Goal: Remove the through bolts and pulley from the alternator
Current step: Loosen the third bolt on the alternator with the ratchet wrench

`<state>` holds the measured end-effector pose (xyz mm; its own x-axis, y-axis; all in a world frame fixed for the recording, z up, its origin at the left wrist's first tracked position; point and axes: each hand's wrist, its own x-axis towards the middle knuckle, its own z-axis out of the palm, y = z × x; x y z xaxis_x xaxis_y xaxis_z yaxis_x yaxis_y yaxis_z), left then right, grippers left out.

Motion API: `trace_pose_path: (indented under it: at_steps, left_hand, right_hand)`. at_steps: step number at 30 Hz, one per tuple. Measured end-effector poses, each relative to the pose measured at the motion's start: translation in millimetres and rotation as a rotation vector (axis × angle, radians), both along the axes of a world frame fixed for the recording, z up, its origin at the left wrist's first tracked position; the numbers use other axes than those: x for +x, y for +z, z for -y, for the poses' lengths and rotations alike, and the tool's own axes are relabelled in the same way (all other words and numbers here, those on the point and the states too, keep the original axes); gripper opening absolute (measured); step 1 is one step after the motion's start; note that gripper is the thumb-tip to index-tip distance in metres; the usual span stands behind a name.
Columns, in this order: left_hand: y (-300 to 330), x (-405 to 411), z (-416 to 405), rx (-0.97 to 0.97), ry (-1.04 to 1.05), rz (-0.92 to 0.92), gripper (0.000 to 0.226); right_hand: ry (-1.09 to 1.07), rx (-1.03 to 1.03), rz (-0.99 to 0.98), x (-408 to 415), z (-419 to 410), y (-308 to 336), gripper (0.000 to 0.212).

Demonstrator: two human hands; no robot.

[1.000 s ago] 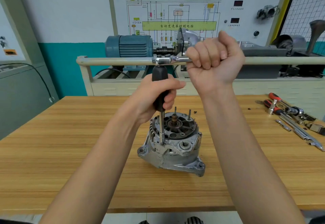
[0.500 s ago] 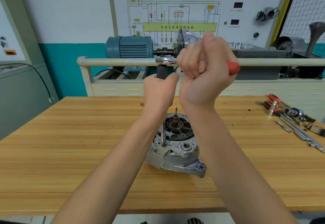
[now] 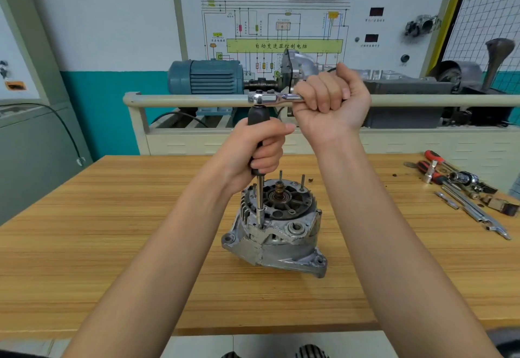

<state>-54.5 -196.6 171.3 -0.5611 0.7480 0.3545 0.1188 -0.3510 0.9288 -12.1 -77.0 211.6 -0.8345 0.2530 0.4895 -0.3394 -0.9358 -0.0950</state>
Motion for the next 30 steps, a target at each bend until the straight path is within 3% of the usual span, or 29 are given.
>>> trace_pose_path:
  at_steps: [3, 7, 13, 17, 19, 23, 26, 30]
  left_hand:
    - [-0.6, 0.7, -5.5, -0.008, 0.138, 0.015, 0.055]
    - [-1.1, 5.4, -13.5, 0.049, 0.416, 0.056, 0.049]
    - [-2.3, 8.1, -22.5, 0.082, 0.713, 0.067, 0.039]
    - [-2.6, 5.5, -10.4, 0.030, 0.459, 0.019, 0.038]
    - [1.5, 1.0, -0.9, 0.013, 0.281, 0.014, 0.037]
    - [7.5, -0.5, 2.8, 0.017, 0.082, 0.002, 0.039]
    - [7.1, 2.2, -5.2, 0.024, 0.151, 0.025, 0.048]
    - [6.6, 5.0, -15.2, 0.048, 0.412, 0.040, 0.047]
  right_hand:
    - [-0.128, 0.028, -0.011, 6.4, 5.1, -0.4, 0.054]
    - [-0.423, 0.225, -0.122, 15.3, 24.8, -2.6, 0.061]
    - [-0.974, 0.444, -0.265, 19.6, 64.0, -10.0, 0.040]
    - [-0.788, 0.423, -0.278, 19.2, 48.3, -6.0, 0.048]
    - [-0.558, 0.372, -0.199, 17.1, 33.3, -0.2, 0.056]
    - [-0.106, 0.067, 0.006, 7.1, 7.1, 1.9, 0.062]
    - [-0.125, 0.013, 0.007, 6.4, 4.8, -0.1, 0.058]
    - [-0.360, 0.168, -0.083, 13.6, 18.3, -3.8, 0.060]
